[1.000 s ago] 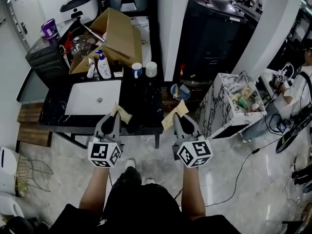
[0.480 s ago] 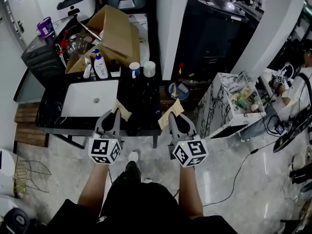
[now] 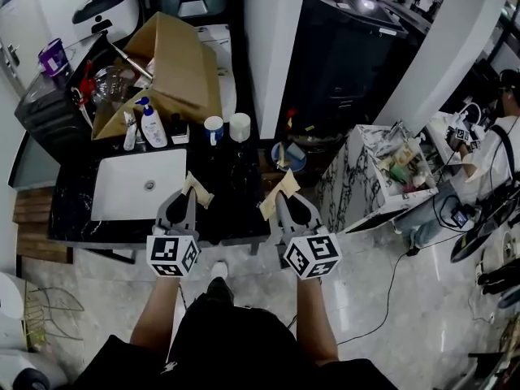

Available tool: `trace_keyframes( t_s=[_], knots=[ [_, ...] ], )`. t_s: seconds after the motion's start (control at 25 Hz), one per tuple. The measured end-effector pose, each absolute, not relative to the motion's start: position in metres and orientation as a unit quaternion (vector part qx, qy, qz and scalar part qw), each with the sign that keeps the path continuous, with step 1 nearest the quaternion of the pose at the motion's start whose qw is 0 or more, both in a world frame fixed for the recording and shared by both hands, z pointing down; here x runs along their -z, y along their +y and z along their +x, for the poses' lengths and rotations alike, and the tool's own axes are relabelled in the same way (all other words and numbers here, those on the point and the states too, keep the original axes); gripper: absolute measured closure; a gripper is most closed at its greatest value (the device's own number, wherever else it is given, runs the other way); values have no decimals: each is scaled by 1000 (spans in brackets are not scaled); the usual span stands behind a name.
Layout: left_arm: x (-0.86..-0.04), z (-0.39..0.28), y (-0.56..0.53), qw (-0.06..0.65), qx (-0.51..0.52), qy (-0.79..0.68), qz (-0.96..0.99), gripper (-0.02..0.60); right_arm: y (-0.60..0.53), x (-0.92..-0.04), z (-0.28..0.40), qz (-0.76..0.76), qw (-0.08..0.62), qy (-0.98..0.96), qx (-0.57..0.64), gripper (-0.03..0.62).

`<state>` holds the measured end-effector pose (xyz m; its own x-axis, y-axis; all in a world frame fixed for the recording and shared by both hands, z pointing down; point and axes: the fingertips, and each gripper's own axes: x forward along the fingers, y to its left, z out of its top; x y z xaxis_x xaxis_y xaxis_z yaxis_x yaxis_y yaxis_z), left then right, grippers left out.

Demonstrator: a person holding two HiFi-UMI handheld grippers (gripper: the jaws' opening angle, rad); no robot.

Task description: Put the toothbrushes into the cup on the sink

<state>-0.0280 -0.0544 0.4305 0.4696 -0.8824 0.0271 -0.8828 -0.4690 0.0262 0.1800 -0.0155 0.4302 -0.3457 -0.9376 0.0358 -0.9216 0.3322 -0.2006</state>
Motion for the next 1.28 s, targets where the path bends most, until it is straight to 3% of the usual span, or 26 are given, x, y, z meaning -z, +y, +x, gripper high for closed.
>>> trace_keyframes(
  t_s=[1.28],
  knots=[
    [-430,-75,-275,46,41,-457,888,577,-218,-434,107,-602,-5,794,84,560]
  ],
)
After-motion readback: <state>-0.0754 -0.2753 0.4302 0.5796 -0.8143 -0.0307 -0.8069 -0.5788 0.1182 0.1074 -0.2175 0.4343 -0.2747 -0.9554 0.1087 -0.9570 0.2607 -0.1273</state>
